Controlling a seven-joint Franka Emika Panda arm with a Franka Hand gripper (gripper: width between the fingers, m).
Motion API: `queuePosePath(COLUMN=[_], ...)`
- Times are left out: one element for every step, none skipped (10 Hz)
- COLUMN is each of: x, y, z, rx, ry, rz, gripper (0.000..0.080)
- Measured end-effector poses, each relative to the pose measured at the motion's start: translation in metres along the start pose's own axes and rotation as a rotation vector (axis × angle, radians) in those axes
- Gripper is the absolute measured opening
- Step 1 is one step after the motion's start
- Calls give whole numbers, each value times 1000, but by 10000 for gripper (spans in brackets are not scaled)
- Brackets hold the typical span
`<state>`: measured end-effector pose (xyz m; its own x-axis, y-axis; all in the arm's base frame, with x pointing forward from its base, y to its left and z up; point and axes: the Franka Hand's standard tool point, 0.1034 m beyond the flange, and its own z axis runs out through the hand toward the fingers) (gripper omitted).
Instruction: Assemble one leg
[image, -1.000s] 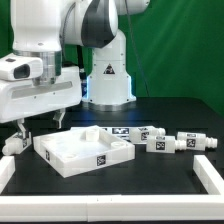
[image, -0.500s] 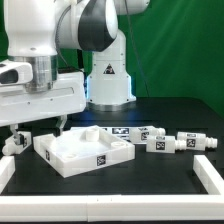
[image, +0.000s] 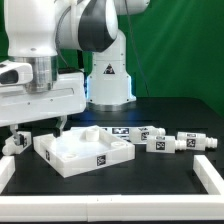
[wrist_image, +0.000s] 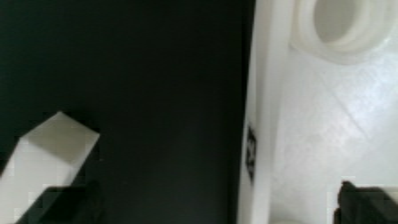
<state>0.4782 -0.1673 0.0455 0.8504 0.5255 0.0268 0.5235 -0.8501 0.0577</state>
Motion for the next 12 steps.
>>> queuePosePath(x=[1, 7, 10, 10, 10, 7, 7, 7, 6, 6, 6, 6], y=[-6, -14, -20, -25, -29, -27, -26, -27, -27, -27, -27, -27], z=[7, 14, 21, 28, 34, 36, 36, 36, 36, 37, 37, 37], rx=[3, 10, 6, 13, 21, 17, 17, 17, 18, 18, 18, 18], ry=[-5, -7, -4, -9, -13, -11, -11, -12, -12, -12, -12, -12], rz=[-17, -46, -58, -61, -67, -70, -68, -68, -68, -68, -69, -68], gripper=[649, 649, 649, 649, 649, 649, 649, 519, 519, 380, 246, 246])
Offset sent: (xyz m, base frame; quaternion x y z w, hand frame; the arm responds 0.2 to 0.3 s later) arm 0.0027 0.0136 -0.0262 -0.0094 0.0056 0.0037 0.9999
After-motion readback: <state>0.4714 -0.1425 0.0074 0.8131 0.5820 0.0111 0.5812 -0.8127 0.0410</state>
